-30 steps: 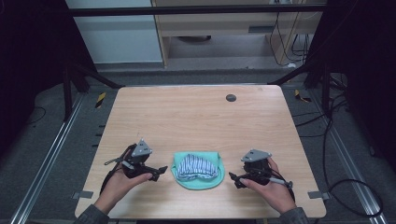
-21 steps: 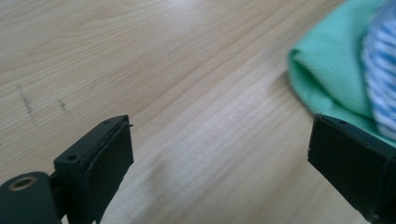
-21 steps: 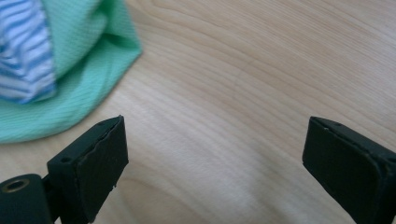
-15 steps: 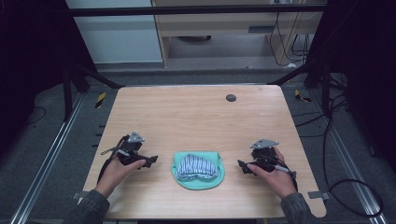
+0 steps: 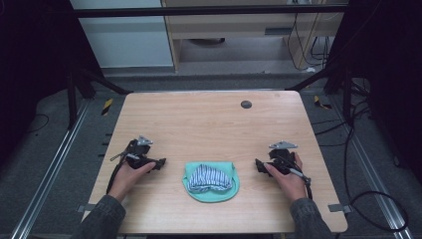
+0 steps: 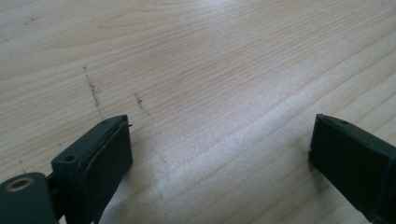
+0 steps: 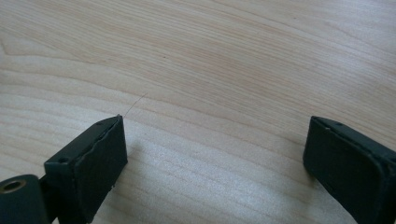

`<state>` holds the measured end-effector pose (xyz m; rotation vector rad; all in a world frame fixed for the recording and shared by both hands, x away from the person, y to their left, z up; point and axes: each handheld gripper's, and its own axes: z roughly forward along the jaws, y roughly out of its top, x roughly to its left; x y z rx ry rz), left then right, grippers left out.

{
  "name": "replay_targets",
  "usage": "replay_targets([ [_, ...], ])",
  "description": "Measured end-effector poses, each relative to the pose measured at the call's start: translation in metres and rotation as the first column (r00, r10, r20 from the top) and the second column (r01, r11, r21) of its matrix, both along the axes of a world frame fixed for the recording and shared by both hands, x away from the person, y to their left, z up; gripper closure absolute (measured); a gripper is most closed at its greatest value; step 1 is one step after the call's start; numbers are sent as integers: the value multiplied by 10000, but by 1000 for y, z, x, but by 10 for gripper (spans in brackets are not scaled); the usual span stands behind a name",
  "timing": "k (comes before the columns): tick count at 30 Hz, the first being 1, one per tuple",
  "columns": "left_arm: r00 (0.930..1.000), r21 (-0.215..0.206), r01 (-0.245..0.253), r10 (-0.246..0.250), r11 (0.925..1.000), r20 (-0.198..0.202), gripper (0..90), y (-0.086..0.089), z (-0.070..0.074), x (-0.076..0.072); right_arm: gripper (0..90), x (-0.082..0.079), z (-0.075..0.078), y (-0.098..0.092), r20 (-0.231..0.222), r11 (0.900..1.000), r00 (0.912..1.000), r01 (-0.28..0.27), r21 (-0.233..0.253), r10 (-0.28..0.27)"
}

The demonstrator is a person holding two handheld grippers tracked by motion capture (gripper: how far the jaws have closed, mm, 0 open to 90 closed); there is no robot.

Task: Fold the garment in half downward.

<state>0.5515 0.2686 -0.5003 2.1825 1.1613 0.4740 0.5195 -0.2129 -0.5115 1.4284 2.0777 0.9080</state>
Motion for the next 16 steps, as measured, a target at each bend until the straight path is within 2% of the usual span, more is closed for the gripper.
replay_targets([
  [3, 9997, -177, -88, 92, 9998, 216, 46, 0, -3, 1, 47, 1, 0, 1, -43, 9999, 9999, 141, -5, -141],
  [5, 9983, -400, -160, 182, 9991, 549, 22, 0, -7, 0, 34, 2, 0, 1, -58, 9997, 9997, 223, -25, -223],
  [12, 9983, -416, -204, 227, 9989, 544, 8, 0, -7, 0, 2, 1, -1, 4, -149, 9970, 9969, 767, -79, -768],
  [16, 9982, -423, -276, 298, 9987, 528, 0, 0, -8, 0, 2, 0, -1, 5, -154, 9959, 9958, 904, -68, -905],
])
